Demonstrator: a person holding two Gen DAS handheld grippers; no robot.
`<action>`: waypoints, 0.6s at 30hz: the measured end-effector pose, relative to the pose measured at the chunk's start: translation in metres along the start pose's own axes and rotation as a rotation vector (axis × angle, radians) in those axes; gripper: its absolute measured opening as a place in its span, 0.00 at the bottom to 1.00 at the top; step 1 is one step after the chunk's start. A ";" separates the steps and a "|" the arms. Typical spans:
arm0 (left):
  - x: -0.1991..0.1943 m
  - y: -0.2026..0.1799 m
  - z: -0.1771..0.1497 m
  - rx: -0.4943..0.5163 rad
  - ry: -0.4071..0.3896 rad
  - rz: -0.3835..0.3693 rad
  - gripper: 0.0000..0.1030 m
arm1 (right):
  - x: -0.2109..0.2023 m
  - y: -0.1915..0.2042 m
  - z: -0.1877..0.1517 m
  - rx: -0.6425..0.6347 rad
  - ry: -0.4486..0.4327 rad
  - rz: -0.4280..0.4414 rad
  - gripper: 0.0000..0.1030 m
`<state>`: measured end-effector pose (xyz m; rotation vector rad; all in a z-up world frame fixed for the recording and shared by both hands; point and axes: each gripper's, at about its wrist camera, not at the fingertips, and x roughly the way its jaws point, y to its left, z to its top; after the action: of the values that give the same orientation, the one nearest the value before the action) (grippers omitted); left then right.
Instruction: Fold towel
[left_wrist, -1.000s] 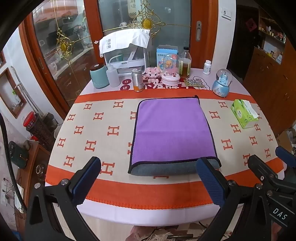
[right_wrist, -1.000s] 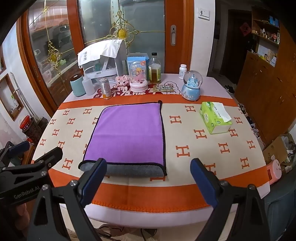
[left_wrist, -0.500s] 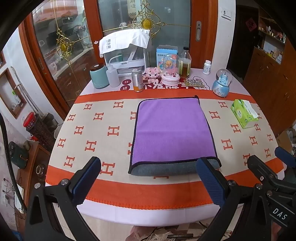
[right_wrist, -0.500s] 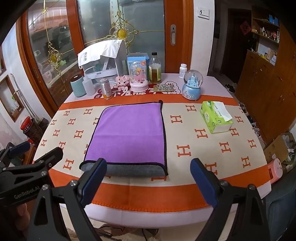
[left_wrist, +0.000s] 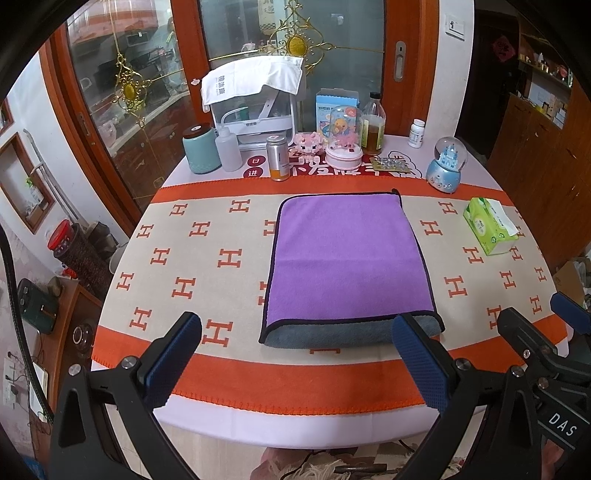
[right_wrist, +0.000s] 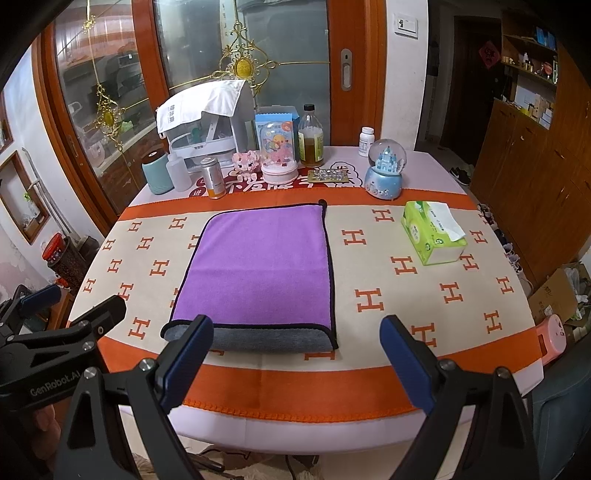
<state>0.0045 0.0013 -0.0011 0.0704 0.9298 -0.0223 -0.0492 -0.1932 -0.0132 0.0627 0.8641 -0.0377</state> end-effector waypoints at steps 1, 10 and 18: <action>0.000 0.000 0.000 -0.001 0.001 0.000 0.99 | 0.000 0.000 0.001 0.000 0.000 0.001 0.90; -0.001 0.004 -0.008 -0.003 0.003 -0.002 0.99 | 0.000 -0.002 0.000 0.004 -0.001 0.001 0.90; -0.001 0.004 -0.007 -0.004 0.005 -0.001 0.99 | 0.000 0.000 -0.002 0.004 -0.001 0.003 0.90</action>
<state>-0.0013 0.0054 -0.0046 0.0668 0.9347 -0.0210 -0.0504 -0.1929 -0.0147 0.0682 0.8631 -0.0365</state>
